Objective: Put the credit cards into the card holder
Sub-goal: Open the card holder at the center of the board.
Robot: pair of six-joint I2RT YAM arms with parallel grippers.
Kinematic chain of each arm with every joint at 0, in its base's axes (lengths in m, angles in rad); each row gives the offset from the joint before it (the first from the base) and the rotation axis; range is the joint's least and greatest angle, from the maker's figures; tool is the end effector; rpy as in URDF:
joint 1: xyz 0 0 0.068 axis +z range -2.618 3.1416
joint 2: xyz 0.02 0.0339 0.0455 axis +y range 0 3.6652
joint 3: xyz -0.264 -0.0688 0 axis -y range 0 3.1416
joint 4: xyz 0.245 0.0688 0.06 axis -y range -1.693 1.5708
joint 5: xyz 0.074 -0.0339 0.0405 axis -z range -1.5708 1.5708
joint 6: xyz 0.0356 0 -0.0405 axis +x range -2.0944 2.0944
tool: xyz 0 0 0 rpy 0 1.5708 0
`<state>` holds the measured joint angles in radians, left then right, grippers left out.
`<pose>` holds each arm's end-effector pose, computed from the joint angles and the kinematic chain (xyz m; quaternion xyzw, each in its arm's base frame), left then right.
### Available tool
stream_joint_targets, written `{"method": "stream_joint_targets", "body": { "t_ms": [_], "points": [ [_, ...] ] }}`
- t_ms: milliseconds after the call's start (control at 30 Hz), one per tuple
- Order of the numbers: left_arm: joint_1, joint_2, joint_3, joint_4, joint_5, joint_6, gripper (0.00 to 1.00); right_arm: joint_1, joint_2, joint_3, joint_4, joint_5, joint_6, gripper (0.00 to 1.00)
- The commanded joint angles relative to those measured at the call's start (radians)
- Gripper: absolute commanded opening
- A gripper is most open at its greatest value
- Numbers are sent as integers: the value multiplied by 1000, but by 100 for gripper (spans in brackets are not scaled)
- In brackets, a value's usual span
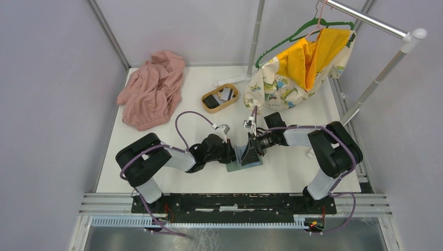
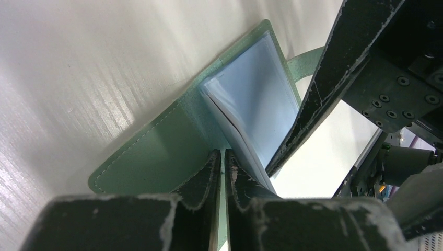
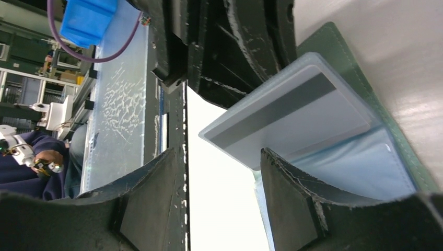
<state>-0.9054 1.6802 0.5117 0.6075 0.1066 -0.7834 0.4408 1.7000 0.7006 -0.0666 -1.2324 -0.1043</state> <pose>0.1777 -0.2325 0.1158 0.0790 0.8708 -0.3921 0.2860 0.2375 0.1492 0.1266 -0.3517 0.7222 0.5859 0.1072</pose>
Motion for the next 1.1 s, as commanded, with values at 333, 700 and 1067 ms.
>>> {"method": "stream_joint_targets", "body": {
  "t_ms": [333, 700, 1067],
  "points": [
    [-8, -225, -21, -285, -149, 67, 22, -15, -40, 31, -42, 162, -96, 55],
    [-8, -462, -55, -379, -158, 95, 23, 0, -97, 30, -45, 195, -145, 36],
    [-11, -343, -20, -257, -33, 87, 17, 9, -127, 82, -211, 213, -385, 26]
  ]
}}
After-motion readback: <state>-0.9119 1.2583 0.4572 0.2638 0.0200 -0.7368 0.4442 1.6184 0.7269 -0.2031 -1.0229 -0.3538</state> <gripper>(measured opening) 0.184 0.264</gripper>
